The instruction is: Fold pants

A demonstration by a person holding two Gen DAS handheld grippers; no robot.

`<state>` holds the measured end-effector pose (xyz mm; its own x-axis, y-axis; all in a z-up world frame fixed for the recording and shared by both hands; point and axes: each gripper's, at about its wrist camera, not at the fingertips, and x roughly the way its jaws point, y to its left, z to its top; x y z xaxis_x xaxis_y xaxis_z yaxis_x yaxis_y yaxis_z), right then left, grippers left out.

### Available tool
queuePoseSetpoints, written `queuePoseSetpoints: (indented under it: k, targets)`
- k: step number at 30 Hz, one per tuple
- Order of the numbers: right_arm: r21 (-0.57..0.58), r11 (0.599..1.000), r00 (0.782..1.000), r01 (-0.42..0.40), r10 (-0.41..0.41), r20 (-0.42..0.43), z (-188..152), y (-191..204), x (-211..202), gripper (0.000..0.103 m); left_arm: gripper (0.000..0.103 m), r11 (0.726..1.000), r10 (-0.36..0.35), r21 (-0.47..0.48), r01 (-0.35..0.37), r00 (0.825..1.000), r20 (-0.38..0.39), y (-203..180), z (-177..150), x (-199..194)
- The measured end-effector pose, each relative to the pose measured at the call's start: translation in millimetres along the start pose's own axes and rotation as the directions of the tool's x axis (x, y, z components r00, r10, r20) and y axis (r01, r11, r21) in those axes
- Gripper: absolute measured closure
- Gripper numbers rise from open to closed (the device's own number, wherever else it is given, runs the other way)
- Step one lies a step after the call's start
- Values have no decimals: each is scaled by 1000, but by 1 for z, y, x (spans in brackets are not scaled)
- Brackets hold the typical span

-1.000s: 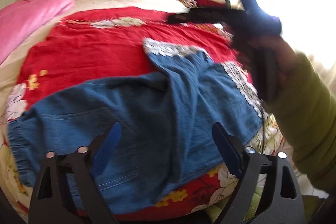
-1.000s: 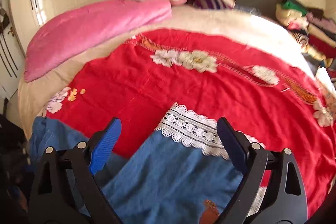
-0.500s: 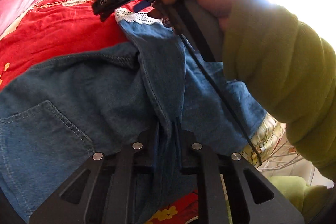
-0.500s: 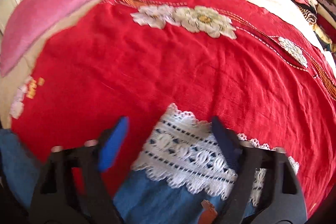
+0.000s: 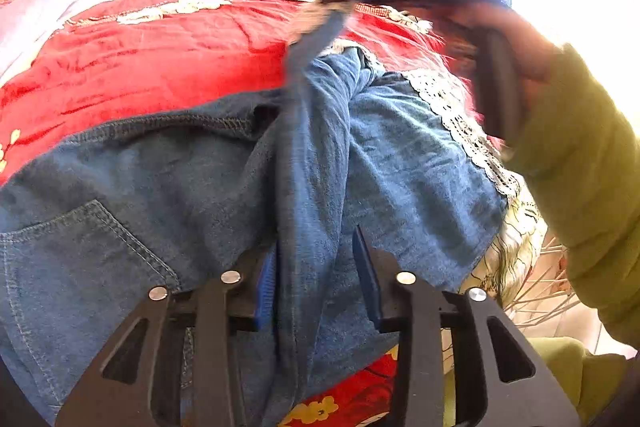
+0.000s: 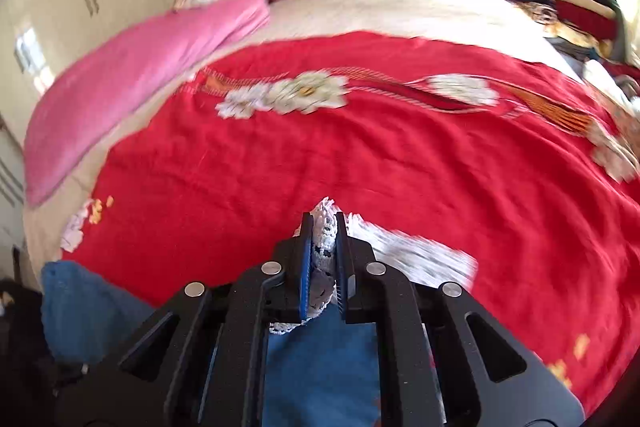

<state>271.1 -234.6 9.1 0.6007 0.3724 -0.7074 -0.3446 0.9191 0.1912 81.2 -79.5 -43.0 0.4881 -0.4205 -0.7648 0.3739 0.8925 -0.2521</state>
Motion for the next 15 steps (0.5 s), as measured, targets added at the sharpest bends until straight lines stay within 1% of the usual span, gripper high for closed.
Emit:
queuePoseSetpoints:
  k: [4,6,8,12,15]
  targets:
    - [56,998,999,20,-22,39,-22,-26,-43,98,68,1000,16,8,-16,999,35,-1,2,-5]
    - [76,997,998,34,-37,41,-36,-36,-62,98,72,999,25,22,-26,999,38,-2,3,-3]
    - [96,994,998,49,-53,42,-50,-45,-79,98,96,999,15,39,-17,999,40,-4,3,-4]
    - [156,986,998,51,-57,31,-82,-59,-107,98,97,997,6,72,-10,998,56,-9,2,-14]
    - [193,980,999,47,-50,11,-110,-63,-123,98,97,995,21,91,-26,998,60,-7,4,-13]
